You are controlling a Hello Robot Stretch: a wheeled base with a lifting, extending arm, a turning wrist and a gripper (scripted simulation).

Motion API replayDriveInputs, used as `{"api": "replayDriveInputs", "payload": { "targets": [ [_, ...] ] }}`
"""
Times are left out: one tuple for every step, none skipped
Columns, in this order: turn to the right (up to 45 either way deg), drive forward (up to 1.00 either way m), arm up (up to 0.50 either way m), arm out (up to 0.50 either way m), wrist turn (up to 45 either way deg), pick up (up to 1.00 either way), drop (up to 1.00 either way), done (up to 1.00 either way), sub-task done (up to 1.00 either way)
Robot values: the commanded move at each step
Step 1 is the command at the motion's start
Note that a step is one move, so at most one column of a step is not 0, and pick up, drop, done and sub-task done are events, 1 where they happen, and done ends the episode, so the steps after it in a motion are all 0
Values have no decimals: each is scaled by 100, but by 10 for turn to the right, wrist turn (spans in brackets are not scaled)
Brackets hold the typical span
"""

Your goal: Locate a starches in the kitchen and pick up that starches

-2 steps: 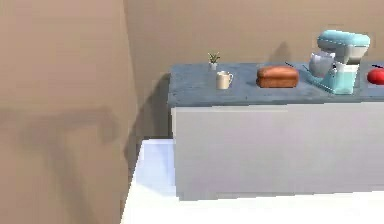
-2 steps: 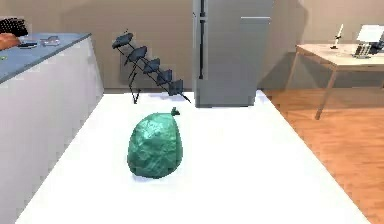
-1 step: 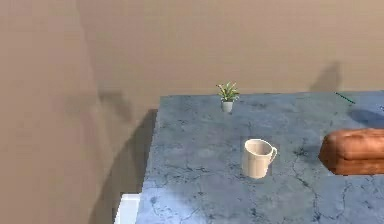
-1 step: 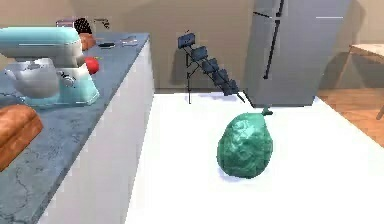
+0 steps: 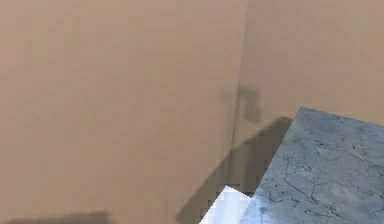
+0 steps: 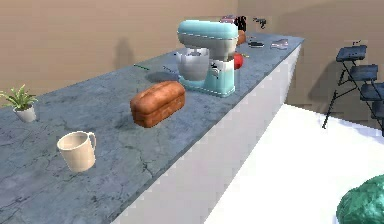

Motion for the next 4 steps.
{"api": "replayDriveInputs", "payload": {
  "targets": [
    [0,0,50,0,0,0,0,0,0],
    [0,0,38,0,0,0,0,0,0],
    [0,0,0,44,0,0,0,0,0],
    [0,0,0,0,450,0,0,0,0]
  ]
}}
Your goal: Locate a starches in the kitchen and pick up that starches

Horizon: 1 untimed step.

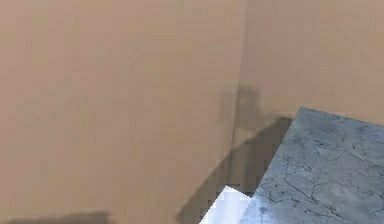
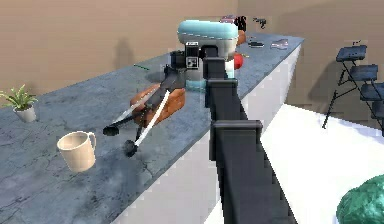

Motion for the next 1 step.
{"api": "replayDriveInputs", "payload": {
  "targets": [
    [0,0,0,0,450,0,0,0,0]
  ]
}}
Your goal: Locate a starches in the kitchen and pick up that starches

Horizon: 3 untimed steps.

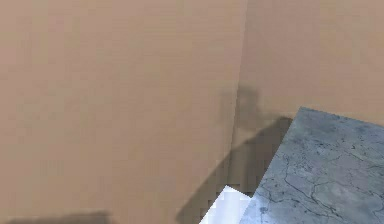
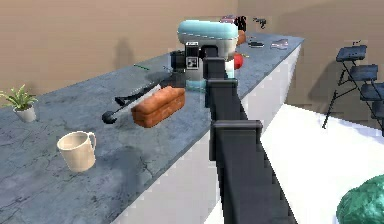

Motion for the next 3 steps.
{"api": "replayDriveInputs", "payload": {
  "targets": [
    [0,0,0,0,390,0,0,0,0],
    [0,0,-8,0,0,0,0,0,0],
    [0,0,0,0,0,100,0,0,0]
  ]
}}
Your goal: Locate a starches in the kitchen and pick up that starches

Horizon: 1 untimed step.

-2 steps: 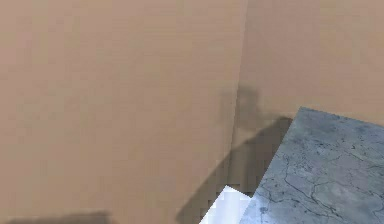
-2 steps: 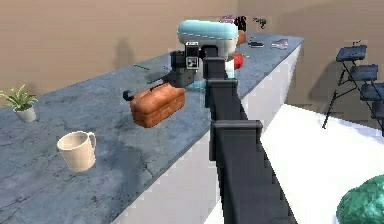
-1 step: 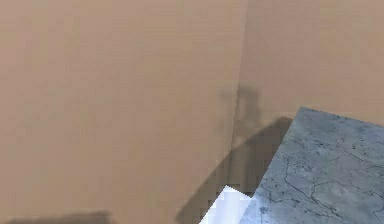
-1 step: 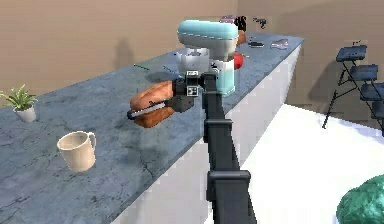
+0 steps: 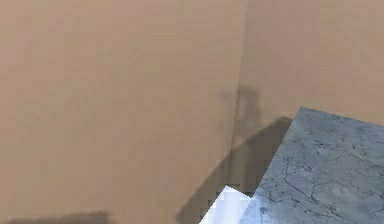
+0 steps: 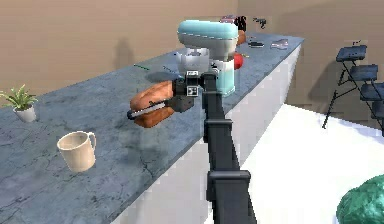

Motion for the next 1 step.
{"api": "replayDriveInputs", "payload": {
  "targets": [
    [0,0,8,0,0,0,0,0,0]
  ]
}}
